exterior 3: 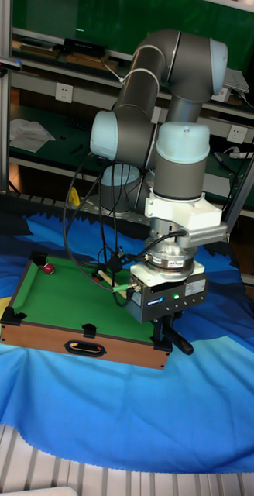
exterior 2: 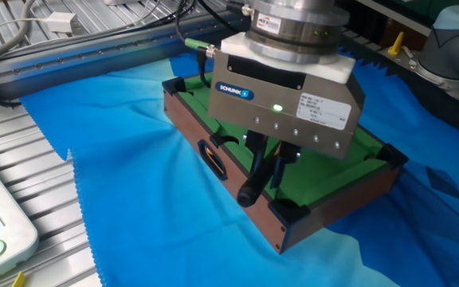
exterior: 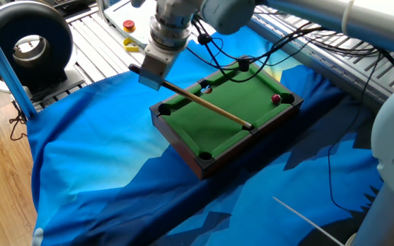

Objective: Hit the pool ball

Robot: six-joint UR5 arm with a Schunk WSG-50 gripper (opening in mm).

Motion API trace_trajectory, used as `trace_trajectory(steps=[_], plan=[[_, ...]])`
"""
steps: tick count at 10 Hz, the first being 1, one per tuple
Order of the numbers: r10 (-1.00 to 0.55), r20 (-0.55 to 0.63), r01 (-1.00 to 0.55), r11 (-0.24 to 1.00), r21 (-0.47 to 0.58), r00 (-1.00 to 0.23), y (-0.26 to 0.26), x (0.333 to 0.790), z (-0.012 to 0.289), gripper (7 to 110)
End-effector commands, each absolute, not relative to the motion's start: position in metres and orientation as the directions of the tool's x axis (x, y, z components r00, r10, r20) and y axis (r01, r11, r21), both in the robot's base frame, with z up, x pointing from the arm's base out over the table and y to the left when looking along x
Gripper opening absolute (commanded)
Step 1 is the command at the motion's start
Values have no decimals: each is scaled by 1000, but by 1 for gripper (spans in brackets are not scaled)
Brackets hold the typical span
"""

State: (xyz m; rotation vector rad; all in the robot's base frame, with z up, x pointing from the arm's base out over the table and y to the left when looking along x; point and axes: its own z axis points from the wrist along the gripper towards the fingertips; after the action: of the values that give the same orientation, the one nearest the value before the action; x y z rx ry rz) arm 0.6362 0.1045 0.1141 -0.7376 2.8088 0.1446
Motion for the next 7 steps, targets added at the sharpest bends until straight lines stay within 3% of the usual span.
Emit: trace_trajectory(steps=[1, 3, 7], plan=[[-426, -234, -453, 889, 75, -874, 114, 646, 128, 7], [-298, -178, -321, 939, 124, -938, 112, 653, 113, 7], [-176, -81, -182, 980, 79, -981, 76, 655, 83, 7]])
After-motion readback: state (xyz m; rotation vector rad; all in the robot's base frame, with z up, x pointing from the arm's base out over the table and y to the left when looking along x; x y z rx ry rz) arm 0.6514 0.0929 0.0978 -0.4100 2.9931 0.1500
